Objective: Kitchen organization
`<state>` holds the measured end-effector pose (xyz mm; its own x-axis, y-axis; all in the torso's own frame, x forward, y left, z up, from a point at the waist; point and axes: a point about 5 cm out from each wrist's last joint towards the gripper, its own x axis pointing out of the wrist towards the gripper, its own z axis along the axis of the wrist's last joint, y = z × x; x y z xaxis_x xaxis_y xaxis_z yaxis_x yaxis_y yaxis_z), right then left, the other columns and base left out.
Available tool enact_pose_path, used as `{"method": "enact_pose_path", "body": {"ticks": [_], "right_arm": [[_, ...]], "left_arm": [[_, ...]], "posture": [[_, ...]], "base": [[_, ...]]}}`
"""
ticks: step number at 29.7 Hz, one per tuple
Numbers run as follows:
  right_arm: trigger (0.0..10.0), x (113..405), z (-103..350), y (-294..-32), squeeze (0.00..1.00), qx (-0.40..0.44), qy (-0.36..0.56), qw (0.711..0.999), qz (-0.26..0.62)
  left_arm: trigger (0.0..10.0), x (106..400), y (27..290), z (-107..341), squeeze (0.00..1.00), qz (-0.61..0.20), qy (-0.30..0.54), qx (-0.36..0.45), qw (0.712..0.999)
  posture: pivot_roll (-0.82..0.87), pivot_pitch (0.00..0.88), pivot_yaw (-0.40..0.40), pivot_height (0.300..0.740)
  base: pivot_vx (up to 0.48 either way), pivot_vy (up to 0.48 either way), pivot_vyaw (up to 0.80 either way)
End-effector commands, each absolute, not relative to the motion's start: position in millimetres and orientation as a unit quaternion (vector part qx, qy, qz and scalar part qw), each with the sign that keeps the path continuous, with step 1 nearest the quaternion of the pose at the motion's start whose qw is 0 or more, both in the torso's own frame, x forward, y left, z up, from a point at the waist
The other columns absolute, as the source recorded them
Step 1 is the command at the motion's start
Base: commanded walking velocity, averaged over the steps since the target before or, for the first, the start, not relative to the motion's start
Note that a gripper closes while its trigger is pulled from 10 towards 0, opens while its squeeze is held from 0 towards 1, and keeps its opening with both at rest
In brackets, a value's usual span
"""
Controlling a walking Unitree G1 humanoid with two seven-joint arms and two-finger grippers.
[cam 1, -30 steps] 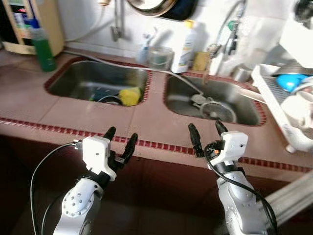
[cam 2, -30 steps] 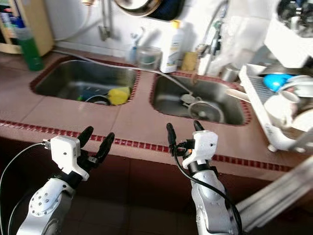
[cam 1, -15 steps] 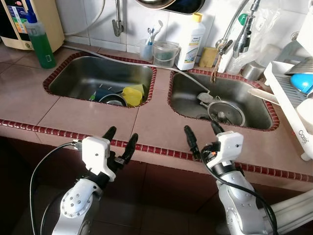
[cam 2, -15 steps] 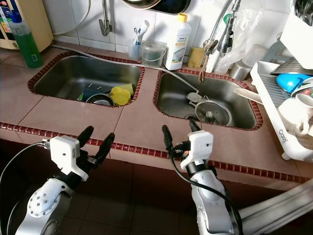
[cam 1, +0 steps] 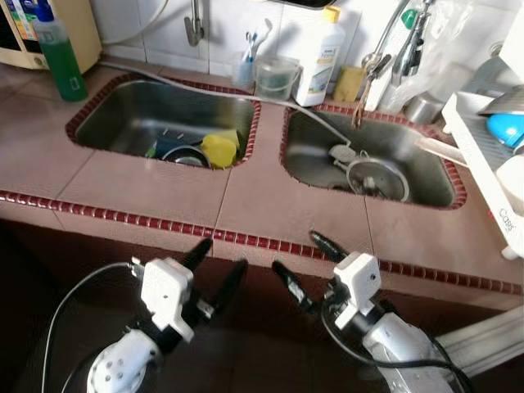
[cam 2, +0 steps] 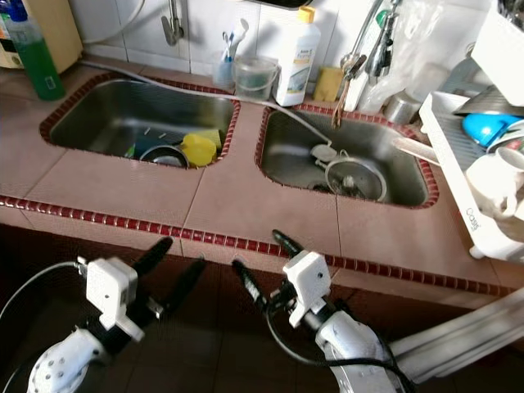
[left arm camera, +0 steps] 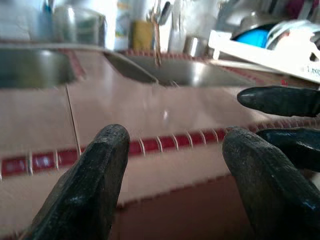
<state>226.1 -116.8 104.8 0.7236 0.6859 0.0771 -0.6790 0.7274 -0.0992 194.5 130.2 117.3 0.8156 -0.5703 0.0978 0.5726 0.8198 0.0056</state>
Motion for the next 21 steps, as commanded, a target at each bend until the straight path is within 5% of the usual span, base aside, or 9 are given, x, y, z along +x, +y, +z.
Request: {"method": "enact_pose_path", "body": {"ticks": [1, 21], "right_arm": [[10.0, 221, 109, -117, 0.00, -0.028, -0.053, 0.920, 0.388], [10.0, 196, 78, -139, 0.00, -0.031, 0.049, 0.915, 0.398]], "left_arm": [[10.0, 190, 126, 121, 0.00, -0.317, -0.051, -0.011, 0.947], [10.0, 163, 138, 96, 0.00, -0.306, 0.027, -0.008, 0.952]], "posture": [[-0.06, 0.206, -0.117, 0.740], [-0.06, 0.261, -0.130, 0.740]], "base": [[0.000, 0.000, 0.00], [0.000, 0.000, 0.00]]}}
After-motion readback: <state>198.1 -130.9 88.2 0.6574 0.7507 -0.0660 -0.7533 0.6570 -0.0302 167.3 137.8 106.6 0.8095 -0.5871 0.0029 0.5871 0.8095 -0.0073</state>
